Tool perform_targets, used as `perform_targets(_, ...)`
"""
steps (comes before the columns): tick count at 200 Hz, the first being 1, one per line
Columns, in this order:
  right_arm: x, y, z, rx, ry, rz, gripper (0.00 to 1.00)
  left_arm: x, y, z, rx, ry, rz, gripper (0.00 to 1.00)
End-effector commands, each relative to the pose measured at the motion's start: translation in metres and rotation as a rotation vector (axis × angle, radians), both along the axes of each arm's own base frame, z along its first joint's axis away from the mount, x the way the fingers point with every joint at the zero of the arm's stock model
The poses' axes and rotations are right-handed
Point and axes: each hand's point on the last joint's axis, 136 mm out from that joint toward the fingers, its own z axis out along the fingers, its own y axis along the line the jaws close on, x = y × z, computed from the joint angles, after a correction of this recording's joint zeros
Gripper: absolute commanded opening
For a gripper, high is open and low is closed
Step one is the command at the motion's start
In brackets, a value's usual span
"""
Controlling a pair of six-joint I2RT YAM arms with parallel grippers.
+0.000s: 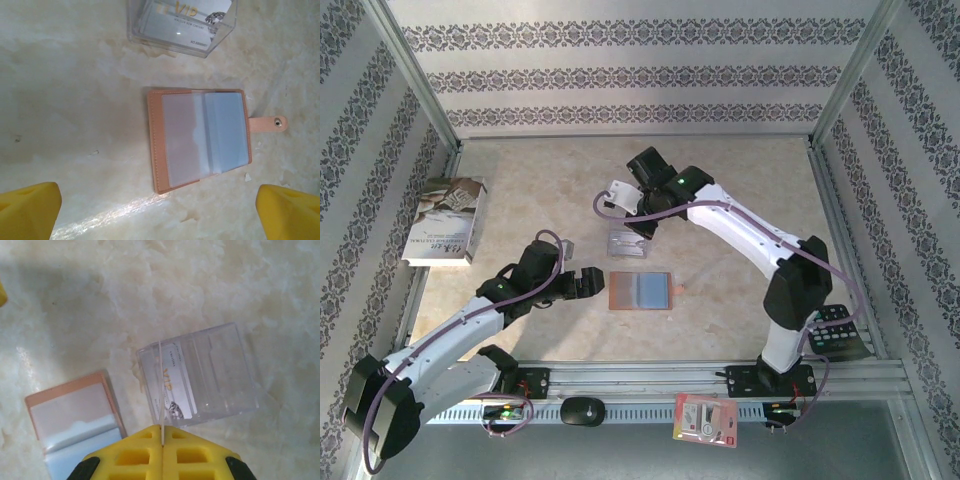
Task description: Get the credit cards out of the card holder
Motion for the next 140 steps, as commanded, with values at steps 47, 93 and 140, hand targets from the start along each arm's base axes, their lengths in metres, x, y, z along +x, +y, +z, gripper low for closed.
perform_targets(47, 0.01, -0.002, -0.032, -0.123, 0.063, 0.167, 0.0, -0.004, 0.02, 0.004, 0.064, 0.007, 0.047, 1.0)
perform_targets(93, 0.017, 0.0, -0.054, -0.159, 0.086, 0.206, 0.0, 0.0, 0.021, -0.003, 0.074, 0.029, 0.058, 1.0)
perform_targets(140, 0.021, 0.003, -0.068, -0.166, 0.106, 0.223, 0.0, 0.003, 0.021, -0.01, 0.08, 0.049, 0.065, 1.0)
